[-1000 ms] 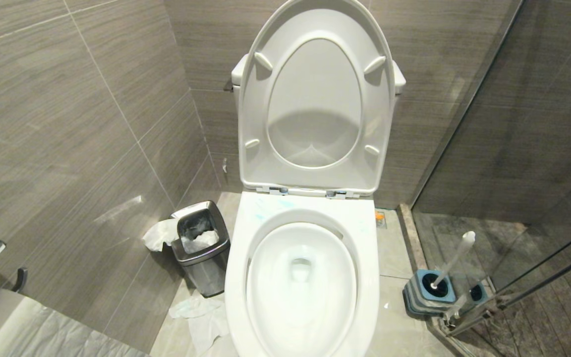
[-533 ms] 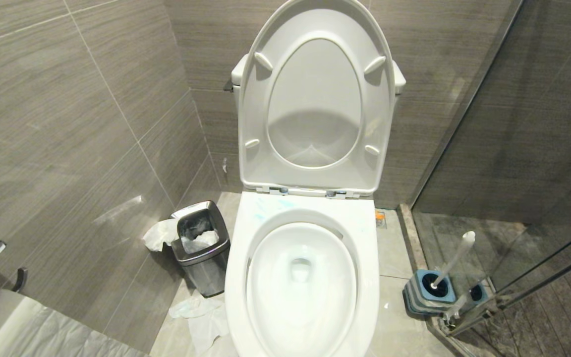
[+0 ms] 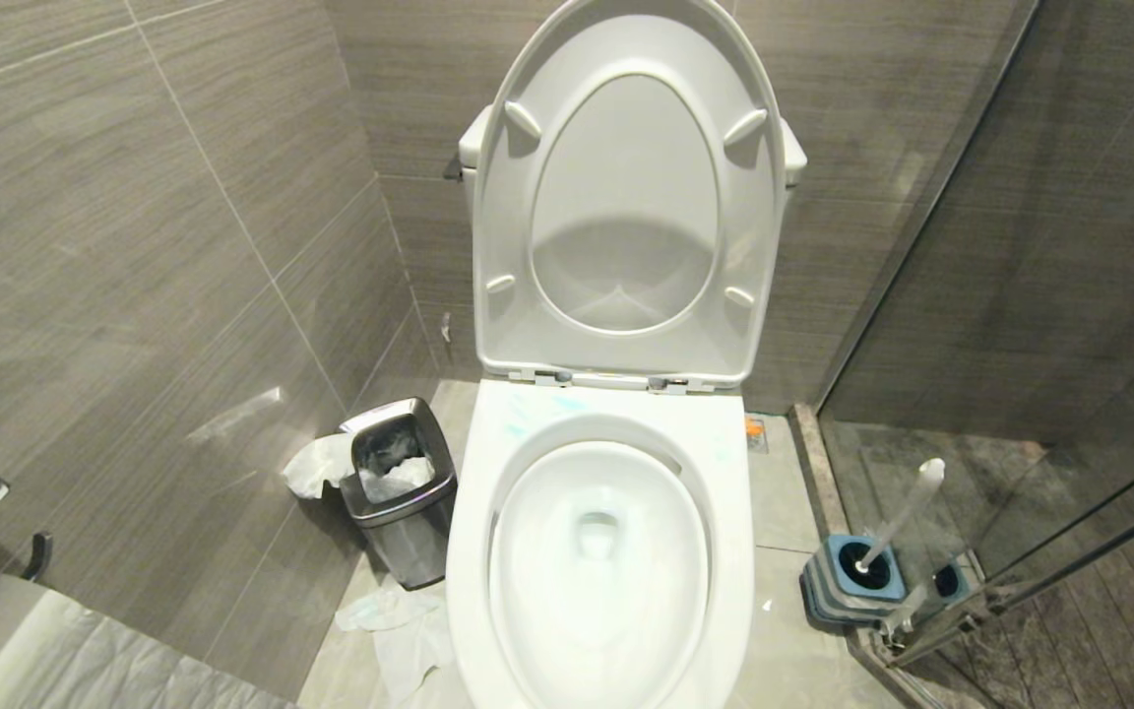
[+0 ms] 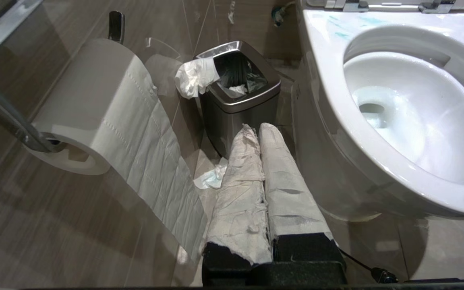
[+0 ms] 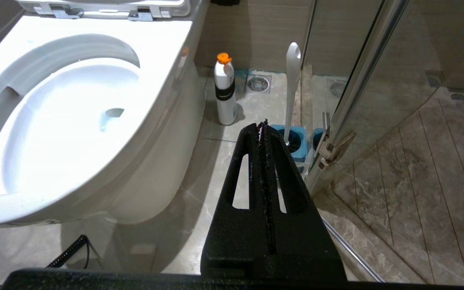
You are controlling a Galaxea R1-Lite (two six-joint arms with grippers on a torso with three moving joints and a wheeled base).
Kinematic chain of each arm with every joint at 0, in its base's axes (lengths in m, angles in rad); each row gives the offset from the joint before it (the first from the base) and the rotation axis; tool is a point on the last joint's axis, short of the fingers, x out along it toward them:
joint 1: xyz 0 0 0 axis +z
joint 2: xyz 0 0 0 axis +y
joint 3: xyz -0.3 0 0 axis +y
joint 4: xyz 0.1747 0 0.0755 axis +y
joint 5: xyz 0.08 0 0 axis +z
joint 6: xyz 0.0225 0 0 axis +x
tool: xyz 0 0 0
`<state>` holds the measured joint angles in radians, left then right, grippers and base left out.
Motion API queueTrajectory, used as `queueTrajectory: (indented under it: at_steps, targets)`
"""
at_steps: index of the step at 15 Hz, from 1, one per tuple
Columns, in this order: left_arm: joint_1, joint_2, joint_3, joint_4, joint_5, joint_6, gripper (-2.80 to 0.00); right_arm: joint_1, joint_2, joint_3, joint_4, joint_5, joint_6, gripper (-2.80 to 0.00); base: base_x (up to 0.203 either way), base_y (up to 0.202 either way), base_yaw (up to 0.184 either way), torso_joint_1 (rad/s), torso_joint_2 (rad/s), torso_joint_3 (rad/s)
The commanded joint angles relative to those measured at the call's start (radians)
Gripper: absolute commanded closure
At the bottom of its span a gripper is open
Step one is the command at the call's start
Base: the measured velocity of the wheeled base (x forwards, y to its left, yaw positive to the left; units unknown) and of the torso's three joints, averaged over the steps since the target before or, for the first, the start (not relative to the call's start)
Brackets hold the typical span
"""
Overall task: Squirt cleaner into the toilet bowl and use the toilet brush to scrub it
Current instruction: Pour in the cleaning agent
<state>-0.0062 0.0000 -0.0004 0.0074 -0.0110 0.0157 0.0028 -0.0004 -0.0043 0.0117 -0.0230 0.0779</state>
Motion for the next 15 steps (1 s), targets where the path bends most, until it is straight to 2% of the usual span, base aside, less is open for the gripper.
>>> queueTrajectory:
  at_steps: [1, 15]
  targets:
    - [-0.001, 0.002, 0.000, 0.000, 0.002, 0.000, 0.00, 0.000, 0.000, -0.002, 0.001, 0.000, 0.000, 0.00, 0.000, 0.000, 0.000, 0.002, 0.00, -0.119]
    - [0.000, 0.002, 0.000, 0.000, 0.007, -0.014, 0.00, 0.000, 0.000, -0.002, 0.001, -0.001, 0.000, 0.00, 0.000, 0.000, 0.000, 0.004, 0.00, -0.191]
